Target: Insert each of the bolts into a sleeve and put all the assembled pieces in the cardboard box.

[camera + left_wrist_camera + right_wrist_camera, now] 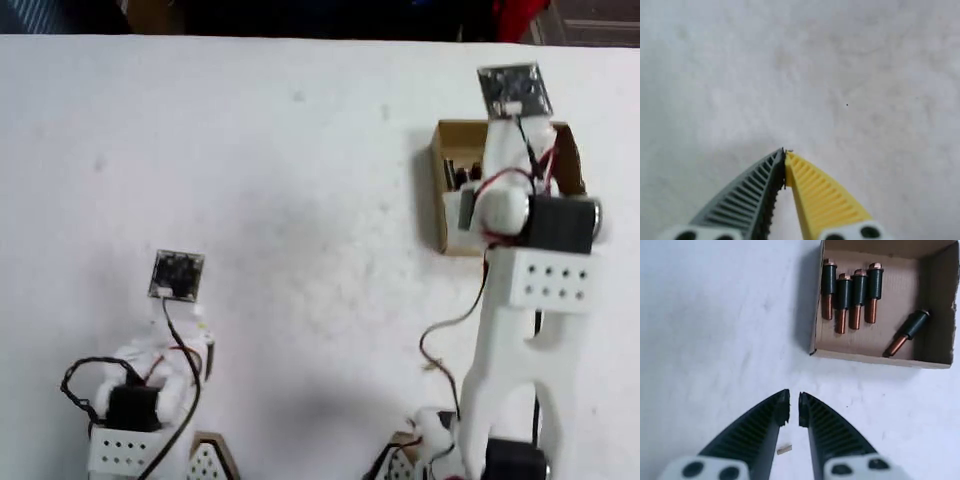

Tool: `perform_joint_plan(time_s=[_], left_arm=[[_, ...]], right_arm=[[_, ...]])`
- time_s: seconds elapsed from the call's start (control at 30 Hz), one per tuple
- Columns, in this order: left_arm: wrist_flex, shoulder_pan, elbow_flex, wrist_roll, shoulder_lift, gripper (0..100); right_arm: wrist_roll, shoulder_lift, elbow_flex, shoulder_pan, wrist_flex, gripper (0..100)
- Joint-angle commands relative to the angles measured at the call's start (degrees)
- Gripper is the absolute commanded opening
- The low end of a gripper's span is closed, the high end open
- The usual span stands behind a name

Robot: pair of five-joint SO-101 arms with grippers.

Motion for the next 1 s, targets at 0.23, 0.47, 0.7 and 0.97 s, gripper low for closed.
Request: perform_joint_plan(time_s=[0.23,0.47,0.7,0.97], left_arm=[[0.53,0.75,0.09,0.35,-0.22,2],[0.53,0.75,0.09,0.35,-0.22,2],[0.53,0.75,0.09,0.35,-0.22,2],[0.53,0.75,0.09,0.35,-0.22,2]], right_arm=[[-0.44,-23.34,15.03,-5.67,0.31,1.6],[-0.09,-35.38,26.11,-5.32,-5.32,1.6],[0.00,-46.46,34.20,-5.32,-8.48,1.6],[0.00,-60.97,41.23,-5.23,-11.12,1.6]])
